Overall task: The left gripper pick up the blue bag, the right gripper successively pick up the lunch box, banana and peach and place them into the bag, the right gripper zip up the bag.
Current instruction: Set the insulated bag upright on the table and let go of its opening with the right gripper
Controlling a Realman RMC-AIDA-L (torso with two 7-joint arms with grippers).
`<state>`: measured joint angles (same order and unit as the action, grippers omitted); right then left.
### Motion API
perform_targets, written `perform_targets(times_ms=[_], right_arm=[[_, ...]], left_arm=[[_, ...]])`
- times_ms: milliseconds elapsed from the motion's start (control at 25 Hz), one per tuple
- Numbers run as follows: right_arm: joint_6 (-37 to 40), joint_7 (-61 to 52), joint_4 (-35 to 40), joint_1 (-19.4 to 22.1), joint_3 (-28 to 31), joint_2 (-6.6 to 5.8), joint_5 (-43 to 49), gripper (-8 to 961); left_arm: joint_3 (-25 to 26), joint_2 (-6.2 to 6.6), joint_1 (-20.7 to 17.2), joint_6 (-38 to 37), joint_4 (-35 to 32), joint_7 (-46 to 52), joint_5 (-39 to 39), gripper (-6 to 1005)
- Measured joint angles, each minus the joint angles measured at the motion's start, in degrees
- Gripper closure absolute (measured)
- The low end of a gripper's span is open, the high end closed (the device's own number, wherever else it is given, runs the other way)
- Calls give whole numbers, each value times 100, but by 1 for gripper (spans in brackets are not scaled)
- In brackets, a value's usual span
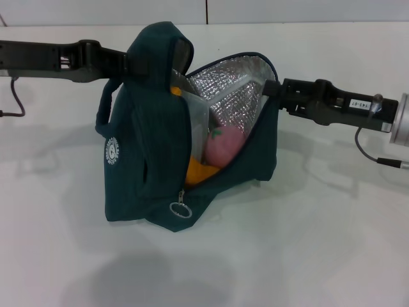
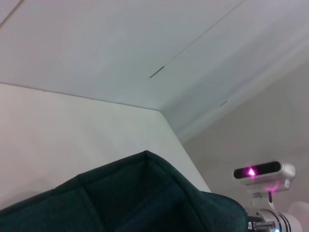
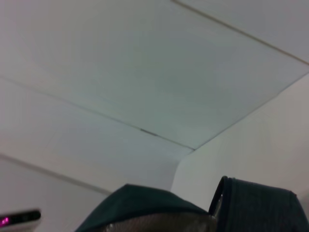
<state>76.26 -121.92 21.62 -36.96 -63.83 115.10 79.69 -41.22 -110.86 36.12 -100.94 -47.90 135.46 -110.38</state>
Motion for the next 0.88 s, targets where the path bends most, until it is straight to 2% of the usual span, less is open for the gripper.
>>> perform_targets(times_ms=[80,200,640,880], right_arm=[[31,138,52,1,-9,10,39,410],[51,194,59,-16,-9,17,41,597],[134,428,91,-30,9,21,5,811],[506,988,222,33,57,4,-314,922]], left_arm=[[0,0,0,-2,0,-5,0,958],[0,0,0,-6,0,-16,0,958],[-9,3,36,-22,0,-19,0,958],[-9,-23,76,-39,0,-13,4,958]])
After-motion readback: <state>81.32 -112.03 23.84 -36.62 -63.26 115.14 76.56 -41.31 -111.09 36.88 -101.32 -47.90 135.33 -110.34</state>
